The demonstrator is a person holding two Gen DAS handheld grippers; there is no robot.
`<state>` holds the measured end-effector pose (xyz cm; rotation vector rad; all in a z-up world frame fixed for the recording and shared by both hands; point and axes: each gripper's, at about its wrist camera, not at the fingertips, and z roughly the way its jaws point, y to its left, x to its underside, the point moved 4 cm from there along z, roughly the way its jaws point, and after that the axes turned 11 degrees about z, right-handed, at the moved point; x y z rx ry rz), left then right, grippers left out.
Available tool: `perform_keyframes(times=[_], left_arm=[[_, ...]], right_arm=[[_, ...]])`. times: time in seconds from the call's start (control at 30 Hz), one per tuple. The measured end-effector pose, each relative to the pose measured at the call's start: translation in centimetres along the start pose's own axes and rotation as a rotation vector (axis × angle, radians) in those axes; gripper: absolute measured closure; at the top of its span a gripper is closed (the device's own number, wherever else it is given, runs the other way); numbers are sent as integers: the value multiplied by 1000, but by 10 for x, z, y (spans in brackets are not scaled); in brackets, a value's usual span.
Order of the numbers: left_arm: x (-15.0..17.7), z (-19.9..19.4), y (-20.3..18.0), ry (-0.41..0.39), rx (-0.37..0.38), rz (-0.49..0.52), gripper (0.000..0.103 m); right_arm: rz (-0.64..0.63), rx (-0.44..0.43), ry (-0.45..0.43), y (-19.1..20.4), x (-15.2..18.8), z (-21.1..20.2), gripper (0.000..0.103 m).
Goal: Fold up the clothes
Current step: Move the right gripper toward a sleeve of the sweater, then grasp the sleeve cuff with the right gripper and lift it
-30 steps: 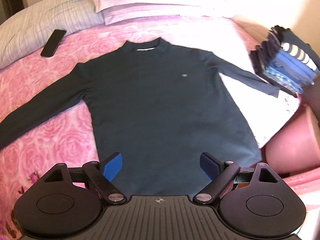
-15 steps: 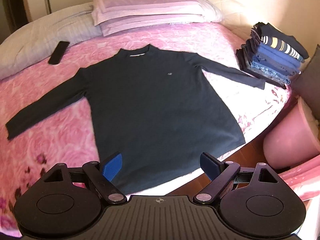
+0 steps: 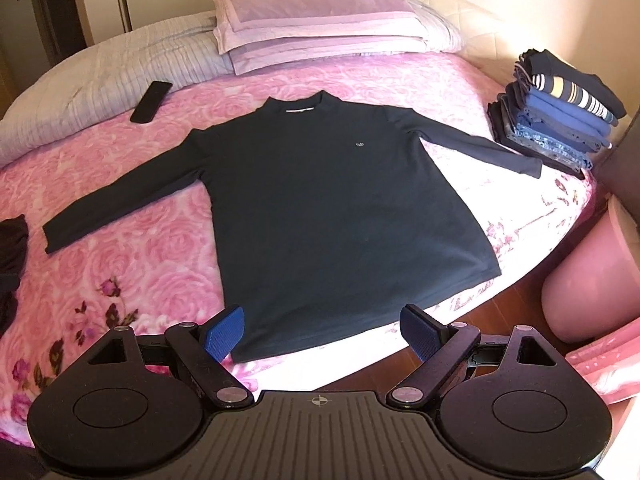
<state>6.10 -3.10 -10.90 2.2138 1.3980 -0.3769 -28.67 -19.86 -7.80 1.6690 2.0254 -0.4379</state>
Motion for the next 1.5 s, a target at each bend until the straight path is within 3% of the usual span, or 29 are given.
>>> perform_keyframes(times=[0.33, 0.5, 0.7, 0.77, 0.8, 0.93, 1.1, 1.37, 1.4, 1.43, 1.5], left_arm=[[30, -8, 27, 38, -58, -38, 31], [47, 5, 72, 70, -116, -19, 31], [62, 39, 140, 87, -193, 60, 30], [70, 53, 159, 101, -223, 71, 30], [74, 61, 169, 103, -235, 68, 30], [95, 94, 201, 113, -226, -18, 30], [121, 126, 223, 121, -221, -131, 30], [161, 146, 224, 174, -205, -213, 30], [161, 144, 224, 178, -207, -218, 30], [161, 142, 224, 178, -208, -221, 30], [160, 139, 225, 178, -211, -229, 30]], right_arm=[[-99, -53, 17, 36, -2, 14, 15], [-277, -184, -2, 110, -6, 29, 15], [-592, -343, -67, 233, -6, 74, 16], [-697, -396, -89, 274, -5, 89, 42], [-746, -427, -84, 297, -3, 100, 60], [-924, -498, -62, 379, 19, 162, 61], [-1196, -569, -39, 466, 75, 246, 60], [-1513, -551, -101, 518, 128, 318, 61], [-1503, -576, -89, 519, 126, 319, 75], [-1472, -597, -85, 519, 120, 317, 99], [-1406, -639, -78, 518, 107, 311, 100]])
